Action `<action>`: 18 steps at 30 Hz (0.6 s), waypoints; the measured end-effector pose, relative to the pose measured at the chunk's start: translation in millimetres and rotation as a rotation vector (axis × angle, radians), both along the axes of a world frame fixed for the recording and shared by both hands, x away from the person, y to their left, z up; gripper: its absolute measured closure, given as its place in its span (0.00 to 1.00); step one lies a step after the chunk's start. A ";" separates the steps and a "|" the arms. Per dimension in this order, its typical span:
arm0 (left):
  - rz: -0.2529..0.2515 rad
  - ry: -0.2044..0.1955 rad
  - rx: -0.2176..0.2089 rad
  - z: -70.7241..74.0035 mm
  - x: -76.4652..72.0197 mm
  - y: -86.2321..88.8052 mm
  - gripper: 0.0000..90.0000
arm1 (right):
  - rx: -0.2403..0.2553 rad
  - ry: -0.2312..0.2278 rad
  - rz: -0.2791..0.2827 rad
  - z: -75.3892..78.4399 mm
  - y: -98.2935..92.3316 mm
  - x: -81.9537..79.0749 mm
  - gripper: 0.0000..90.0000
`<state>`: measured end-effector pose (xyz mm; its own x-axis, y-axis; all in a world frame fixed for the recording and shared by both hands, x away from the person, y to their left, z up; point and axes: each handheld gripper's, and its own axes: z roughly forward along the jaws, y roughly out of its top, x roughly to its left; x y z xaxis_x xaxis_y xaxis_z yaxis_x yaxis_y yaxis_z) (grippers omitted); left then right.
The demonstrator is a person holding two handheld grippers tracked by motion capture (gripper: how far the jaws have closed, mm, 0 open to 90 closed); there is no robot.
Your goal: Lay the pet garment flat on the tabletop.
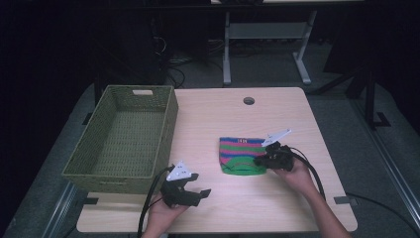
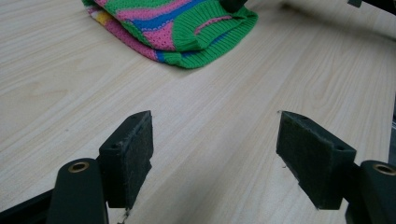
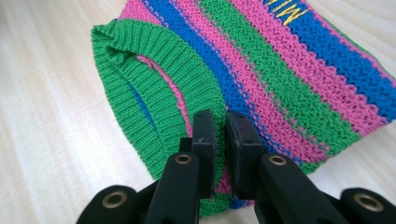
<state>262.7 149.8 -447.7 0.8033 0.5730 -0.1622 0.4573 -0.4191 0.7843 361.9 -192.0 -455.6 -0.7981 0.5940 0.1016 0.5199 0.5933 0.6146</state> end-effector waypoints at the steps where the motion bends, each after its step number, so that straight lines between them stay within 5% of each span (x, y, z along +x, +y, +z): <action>1: 0.000 0.000 -0.001 0.2 0.1 -0.3 0.33 | 0.002 0.000 0.004 -0.2 -0.2 -1.7 0.91; 18: -0.012 -0.008 0.003 1.9 -1.0 -3.3 0.35 | 0.015 -0.012 0.050 -0.7 1.6 -38.0 0.92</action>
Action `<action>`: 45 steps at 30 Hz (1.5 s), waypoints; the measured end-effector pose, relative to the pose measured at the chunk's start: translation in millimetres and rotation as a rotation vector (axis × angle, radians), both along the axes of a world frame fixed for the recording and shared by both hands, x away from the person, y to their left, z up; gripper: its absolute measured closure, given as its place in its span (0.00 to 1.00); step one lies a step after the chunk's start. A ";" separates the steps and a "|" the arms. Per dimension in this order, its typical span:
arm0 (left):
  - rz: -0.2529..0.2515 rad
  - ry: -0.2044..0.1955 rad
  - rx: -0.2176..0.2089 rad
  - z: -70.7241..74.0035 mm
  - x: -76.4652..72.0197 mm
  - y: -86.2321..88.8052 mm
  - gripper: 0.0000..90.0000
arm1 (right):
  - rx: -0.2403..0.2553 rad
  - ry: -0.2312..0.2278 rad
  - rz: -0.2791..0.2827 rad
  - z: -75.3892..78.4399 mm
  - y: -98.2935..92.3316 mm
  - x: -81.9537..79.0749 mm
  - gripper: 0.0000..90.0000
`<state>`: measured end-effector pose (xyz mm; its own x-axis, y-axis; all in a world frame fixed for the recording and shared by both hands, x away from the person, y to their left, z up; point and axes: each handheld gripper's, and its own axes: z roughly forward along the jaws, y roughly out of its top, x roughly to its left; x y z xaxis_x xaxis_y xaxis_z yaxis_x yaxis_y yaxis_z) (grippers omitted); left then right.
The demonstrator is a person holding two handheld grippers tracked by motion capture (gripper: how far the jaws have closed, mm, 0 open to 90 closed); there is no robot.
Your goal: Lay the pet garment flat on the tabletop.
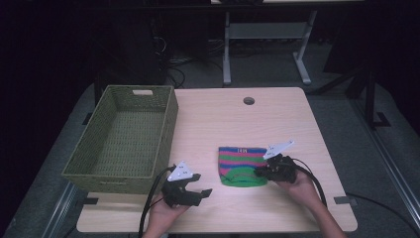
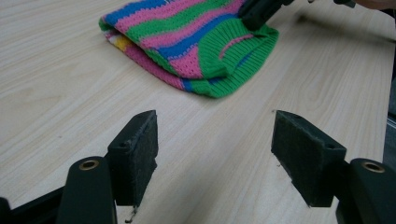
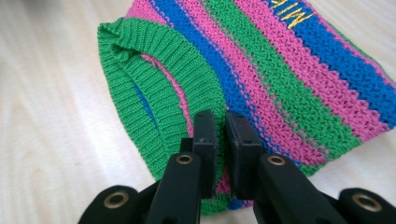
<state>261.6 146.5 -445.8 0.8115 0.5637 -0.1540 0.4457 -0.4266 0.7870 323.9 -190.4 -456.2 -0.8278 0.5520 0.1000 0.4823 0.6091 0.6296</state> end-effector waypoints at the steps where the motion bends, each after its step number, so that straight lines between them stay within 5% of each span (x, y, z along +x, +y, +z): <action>1: 0.001 0.001 -0.003 -0.1 -0.2 -0.5 0.35 | 0.000 -0.001 0.006 -0.2 0.5 -3.1 0.92; 25: -0.132 -0.001 0.006 4.3 -0.1 -30.0 0.44 | 0.018 0.018 0.042 -0.3 11.9 -48.3 0.90; 35: -0.206 0.015 0.028 3.0 16.2 -45.9 0.54 | 0.077 0.027 0.070 3.7 4.5 -51.0 0.78; 45: -0.256 0.020 0.076 -4.1 16.2 -48.7 0.60 | 0.112 0.005 0.102 8.9 -14.8 -49.8 0.74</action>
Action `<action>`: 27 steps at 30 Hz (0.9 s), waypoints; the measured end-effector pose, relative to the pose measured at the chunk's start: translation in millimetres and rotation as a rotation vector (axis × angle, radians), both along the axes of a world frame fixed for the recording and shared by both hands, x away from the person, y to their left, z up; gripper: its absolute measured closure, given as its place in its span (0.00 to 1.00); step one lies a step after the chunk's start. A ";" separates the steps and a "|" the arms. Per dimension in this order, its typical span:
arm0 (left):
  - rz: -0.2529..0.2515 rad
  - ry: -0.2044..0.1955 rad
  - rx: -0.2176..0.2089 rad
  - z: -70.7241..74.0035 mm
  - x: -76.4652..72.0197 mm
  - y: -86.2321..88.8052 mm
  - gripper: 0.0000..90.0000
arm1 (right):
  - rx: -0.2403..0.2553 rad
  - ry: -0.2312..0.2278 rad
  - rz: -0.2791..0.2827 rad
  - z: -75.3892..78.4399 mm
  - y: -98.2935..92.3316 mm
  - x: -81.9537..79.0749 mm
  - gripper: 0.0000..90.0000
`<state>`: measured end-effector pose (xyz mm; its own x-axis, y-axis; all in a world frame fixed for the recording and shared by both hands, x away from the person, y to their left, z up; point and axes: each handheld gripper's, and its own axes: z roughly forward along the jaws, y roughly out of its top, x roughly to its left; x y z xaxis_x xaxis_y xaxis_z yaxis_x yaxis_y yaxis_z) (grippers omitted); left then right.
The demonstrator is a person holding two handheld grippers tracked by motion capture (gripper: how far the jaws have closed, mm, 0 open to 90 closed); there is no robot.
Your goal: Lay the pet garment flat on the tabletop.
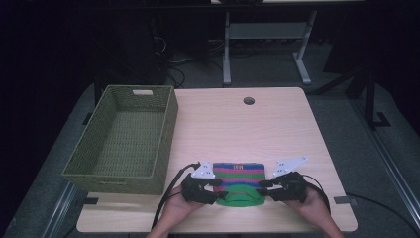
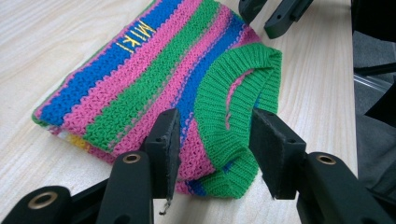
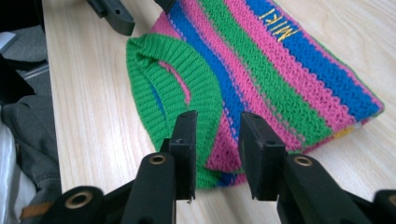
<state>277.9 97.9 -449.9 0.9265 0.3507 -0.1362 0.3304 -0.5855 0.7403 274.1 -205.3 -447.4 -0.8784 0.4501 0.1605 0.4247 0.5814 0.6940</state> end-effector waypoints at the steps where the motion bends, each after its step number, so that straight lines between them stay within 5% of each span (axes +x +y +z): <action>1: -0.002 -0.005 0.005 -0.6 -0.1 -0.7 0.61 | -0.004 -0.005 0.006 -0.8 -1.0 -0.1 0.73; 12: -0.005 -0.012 0.062 -7.3 0.8 -4.3 0.56 | -0.051 -0.026 0.046 -5.9 8.9 -3.1 0.67; 21: -0.020 -0.023 0.088 -8.0 -0.3 -4.7 0.55 | -0.119 -0.063 0.049 -10.3 17.3 -6.3 0.73; 27: -0.026 -0.060 0.124 -8.9 -3.2 -8.3 0.54 | -0.115 -0.058 0.027 -11.0 18.6 -7.9 0.78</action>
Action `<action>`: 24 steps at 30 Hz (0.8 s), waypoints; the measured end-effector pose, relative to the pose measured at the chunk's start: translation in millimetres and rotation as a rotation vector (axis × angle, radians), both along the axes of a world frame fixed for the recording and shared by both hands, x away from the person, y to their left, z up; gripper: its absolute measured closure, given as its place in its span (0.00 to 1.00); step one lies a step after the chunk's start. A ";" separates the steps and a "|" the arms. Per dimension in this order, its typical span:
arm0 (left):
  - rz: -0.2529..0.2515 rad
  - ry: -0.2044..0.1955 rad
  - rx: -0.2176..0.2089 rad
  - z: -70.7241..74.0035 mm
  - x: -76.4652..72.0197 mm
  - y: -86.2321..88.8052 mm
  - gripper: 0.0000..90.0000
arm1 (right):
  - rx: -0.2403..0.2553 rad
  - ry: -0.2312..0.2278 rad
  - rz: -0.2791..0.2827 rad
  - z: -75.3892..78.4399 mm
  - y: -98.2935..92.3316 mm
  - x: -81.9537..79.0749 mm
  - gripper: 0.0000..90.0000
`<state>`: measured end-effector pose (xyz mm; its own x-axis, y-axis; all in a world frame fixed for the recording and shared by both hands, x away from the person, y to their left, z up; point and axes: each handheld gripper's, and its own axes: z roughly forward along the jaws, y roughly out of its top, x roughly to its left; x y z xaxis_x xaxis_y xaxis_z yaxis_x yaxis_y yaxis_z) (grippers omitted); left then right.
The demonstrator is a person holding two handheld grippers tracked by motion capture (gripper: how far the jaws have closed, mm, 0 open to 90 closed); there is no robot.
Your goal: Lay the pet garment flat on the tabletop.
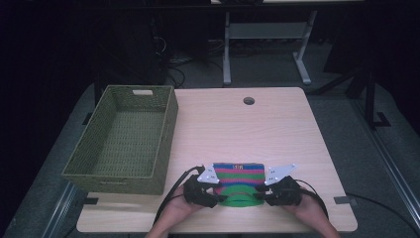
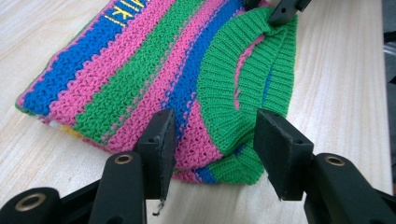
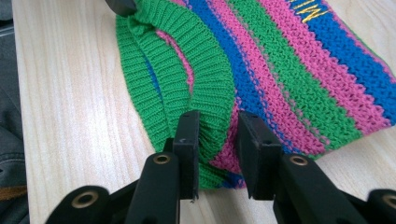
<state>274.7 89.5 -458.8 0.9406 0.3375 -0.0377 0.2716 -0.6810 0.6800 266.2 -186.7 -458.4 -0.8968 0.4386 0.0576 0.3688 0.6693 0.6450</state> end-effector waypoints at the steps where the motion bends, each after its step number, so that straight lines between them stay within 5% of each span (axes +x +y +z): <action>1: 0.006 -0.014 0.005 -0.4 -1.5 -1.3 0.55 | 0.002 0.002 -0.004 0.1 -0.1 0.1 0.79; 6: 0.008 -0.071 0.041 0.3 -4.9 -3.4 0.66 | 0.019 0.024 -0.020 0.5 0.1 0.8 0.86; 12: 0.032 -0.014 0.003 -0.6 -1.8 -0.6 0.80 | 0.061 0.055 -0.020 -1.0 -2.1 3.7 0.89; 17: 0.043 -0.004 -0.011 1.2 -1.7 0.3 0.87 | 0.064 0.055 -0.015 -0.7 -2.7 4.6 0.91; 24: 0.051 0.023 -0.037 4.2 0.6 6.2 0.94 | 0.135 0.088 0.002 3.3 -4.6 2.9 0.91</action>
